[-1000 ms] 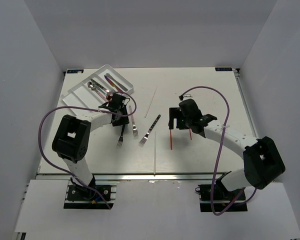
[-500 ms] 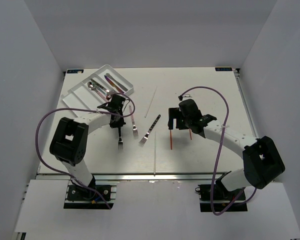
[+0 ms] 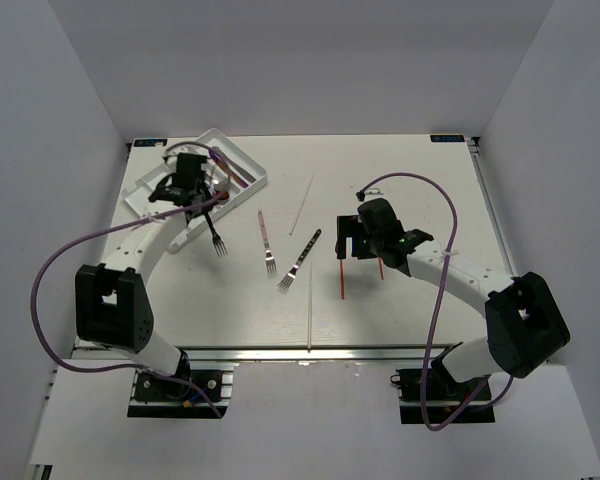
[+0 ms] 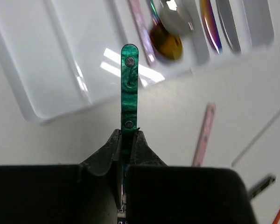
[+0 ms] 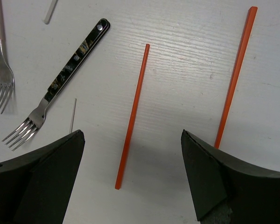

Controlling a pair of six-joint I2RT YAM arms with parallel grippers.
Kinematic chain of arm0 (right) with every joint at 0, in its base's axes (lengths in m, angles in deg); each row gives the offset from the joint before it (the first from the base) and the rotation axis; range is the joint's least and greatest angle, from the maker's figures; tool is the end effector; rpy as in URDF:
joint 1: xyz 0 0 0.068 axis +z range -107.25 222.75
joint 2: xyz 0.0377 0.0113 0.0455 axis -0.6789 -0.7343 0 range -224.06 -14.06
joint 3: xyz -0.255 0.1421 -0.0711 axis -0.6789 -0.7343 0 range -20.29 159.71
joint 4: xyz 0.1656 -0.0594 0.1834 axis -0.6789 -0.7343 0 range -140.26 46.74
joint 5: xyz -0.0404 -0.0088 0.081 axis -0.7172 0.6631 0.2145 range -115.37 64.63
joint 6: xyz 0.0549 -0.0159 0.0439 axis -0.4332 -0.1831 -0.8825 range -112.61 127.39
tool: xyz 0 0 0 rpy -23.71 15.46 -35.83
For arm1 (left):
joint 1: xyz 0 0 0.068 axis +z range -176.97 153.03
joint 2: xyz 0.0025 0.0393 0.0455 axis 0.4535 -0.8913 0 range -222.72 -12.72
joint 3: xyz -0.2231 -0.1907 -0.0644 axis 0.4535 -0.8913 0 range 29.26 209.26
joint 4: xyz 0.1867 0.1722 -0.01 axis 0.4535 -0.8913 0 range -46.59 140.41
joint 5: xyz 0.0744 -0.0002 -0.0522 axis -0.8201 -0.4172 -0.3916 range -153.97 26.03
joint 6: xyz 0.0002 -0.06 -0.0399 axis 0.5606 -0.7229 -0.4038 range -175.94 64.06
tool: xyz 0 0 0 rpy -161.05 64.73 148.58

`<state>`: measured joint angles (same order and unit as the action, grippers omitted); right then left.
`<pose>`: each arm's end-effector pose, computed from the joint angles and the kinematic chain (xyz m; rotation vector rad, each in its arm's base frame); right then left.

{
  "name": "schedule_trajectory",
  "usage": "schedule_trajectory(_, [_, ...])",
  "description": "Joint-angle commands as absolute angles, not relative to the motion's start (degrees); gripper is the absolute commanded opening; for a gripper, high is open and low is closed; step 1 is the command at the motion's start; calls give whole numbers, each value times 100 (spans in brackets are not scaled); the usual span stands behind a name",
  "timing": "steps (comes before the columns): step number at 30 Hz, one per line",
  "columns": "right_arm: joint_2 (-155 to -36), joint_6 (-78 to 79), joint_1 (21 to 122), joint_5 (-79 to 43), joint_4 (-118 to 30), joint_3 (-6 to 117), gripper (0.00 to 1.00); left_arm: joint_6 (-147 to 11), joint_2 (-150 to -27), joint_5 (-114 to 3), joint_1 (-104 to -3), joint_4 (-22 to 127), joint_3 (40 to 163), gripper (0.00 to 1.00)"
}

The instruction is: Sort the eating utensils into containers

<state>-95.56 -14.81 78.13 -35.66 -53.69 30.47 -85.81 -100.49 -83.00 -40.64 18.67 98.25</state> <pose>0.2598 0.1715 0.2458 -0.1701 2.2897 0.3207 0.3305 -0.0604 0.2856 -0.4779 2.3408 0.0537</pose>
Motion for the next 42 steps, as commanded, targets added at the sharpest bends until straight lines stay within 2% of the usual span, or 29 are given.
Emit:
schedule_trajectory(1, [-9545,-1406,7826,-3557,-5196,3007,88,-8942,-10394,-8383,-3218,2245,10333,0])
schedule_trajectory(9, [-9414,-1371,7826,-3478,-5161,2901,88,-9285,-12714,-8102,-2205,1817,13046,0])
schedule_trajectory(17, [-9475,-1344,7826,-3443,-5134,2954,88,-9435,-13357,-7672,-1993,2035,13121,0])
schedule_trajectory(20, [-9475,-1336,7826,-3399,-5143,2963,88,-9444,-13401,-7689,-2002,2044,13077,39])
schedule_trajectory(21, [-9466,-1336,7826,-3390,-5134,2954,88,-9426,-13375,-7680,-1994,2062,13068,65])
schedule_trajectory(23, [-9449,-1336,7826,-3399,-5117,2937,88,-9417,-13261,-7645,-2002,2105,12955,75])
schedule_trajectory(24, [-9431,-1336,7826,-3399,-5108,2936,88,-9408,-13035,-7610,-2002,2297,12867,84])
schedule_trajectory(25, [-9431,-1344,7826,-3407,-5090,2936,88,-9391,-12910,-7679,-2046,2378,12788,98])
schedule_trajectory(29, [-9335,-1406,7826,-3574,-5073,2884,88,-9189,-12400,-8275,-2598,2256,12638,98])
schedule_trajectory(32, [-9019,-1546,7748,-3890,-4985,2752,88,-9188,-11917,-9152,-3731,2413,12050,98])
schedule_trajectory(34, [-8860,-1634,7642,-4004,-5011,2638,88,-9311,-11741,-9201,-4400,2729,11488,98])
schedule_trajectory(37, [-8553,-1687,7396,-3962,-5029,2462,88,-9584,-11767,-9314,-5182,2870,11117,98])
schedule_trajectory(42, [-8306,-1652,7255,-3751,-5011,2348,88,-9514,-12241,-9412,-5878,2493,11240,98])
